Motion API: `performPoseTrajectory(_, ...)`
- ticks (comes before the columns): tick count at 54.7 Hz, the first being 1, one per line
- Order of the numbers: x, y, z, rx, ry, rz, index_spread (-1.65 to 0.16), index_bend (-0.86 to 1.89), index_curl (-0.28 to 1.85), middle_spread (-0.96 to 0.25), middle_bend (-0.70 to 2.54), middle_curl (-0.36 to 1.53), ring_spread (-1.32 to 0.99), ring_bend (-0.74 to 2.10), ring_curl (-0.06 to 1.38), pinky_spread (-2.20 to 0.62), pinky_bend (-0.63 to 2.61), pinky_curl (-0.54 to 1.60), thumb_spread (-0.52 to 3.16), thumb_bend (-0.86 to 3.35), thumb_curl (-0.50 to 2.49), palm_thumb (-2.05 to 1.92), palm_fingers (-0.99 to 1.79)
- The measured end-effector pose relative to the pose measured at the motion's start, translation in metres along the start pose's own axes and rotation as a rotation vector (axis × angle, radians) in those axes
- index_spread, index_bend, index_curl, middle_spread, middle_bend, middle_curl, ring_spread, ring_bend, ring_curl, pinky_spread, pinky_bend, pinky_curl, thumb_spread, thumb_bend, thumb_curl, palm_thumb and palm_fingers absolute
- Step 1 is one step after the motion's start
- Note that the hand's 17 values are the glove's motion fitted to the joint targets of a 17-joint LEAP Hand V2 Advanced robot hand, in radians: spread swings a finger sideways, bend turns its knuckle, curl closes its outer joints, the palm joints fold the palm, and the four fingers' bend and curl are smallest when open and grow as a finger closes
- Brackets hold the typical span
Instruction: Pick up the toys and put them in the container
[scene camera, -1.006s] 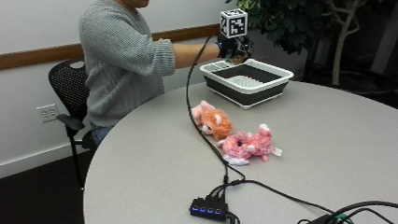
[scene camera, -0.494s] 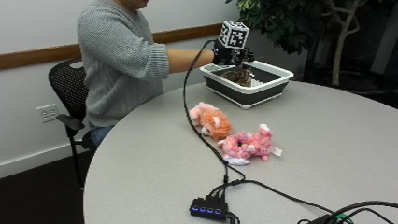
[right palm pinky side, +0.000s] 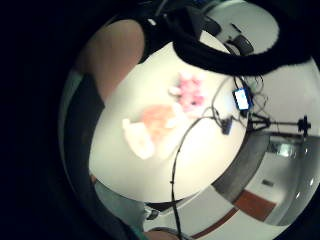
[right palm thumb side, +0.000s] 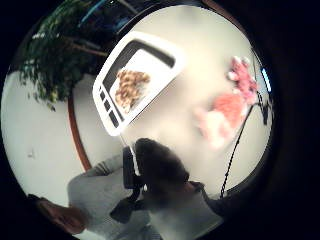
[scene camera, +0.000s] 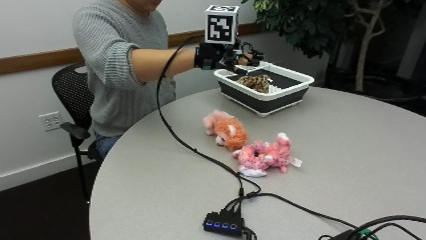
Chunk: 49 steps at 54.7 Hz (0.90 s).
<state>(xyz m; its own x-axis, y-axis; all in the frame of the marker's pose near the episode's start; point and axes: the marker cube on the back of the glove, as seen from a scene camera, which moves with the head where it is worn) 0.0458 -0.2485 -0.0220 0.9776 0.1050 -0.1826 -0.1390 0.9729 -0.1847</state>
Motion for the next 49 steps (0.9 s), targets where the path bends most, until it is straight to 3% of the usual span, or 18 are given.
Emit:
performPoseTrajectory(5,0.03,-0.004,-0.004,-0.001,-0.085,0.096,-0.34,0.13,0.3,-0.1,0.11,0.22,-0.02,0.15,0.24,0.07,0.87,0.35,1.13,-0.07,0.25,-0.09,-0.24)
performPoseTrajectory(27,0.088,-0.07,0.032,-0.009,-0.095,0.24,-0.34,0.14,0.27,-0.1,0.11,0.2,-0.02,0.16,0.22,0.07,0.86,0.35,1.18,-0.05,0.22,-0.07,-0.23)
performPoseTrajectory(41,0.125,-0.125,0.154,-0.153,-0.099,0.385,-0.34,0.1,0.24,-0.11,0.1,0.18,-0.02,0.17,0.22,0.07,0.93,0.37,1.22,-0.03,0.23,-0.04,-0.25)
performPoseTrajectory(46,0.122,-0.123,0.205,-0.288,-0.098,0.35,-0.34,0.08,0.22,-0.11,0.08,0.17,-0.02,0.18,0.23,0.07,0.99,0.38,1.23,-0.03,0.24,-0.03,-0.26)
performPoseTrajectory(49,0.12,-0.121,0.219,-0.277,-0.107,0.327,-0.34,0.01,0.19,-0.1,0.07,0.17,-0.02,0.22,0.24,0.06,1.09,0.41,1.23,-0.03,0.24,-0.02,-0.26)
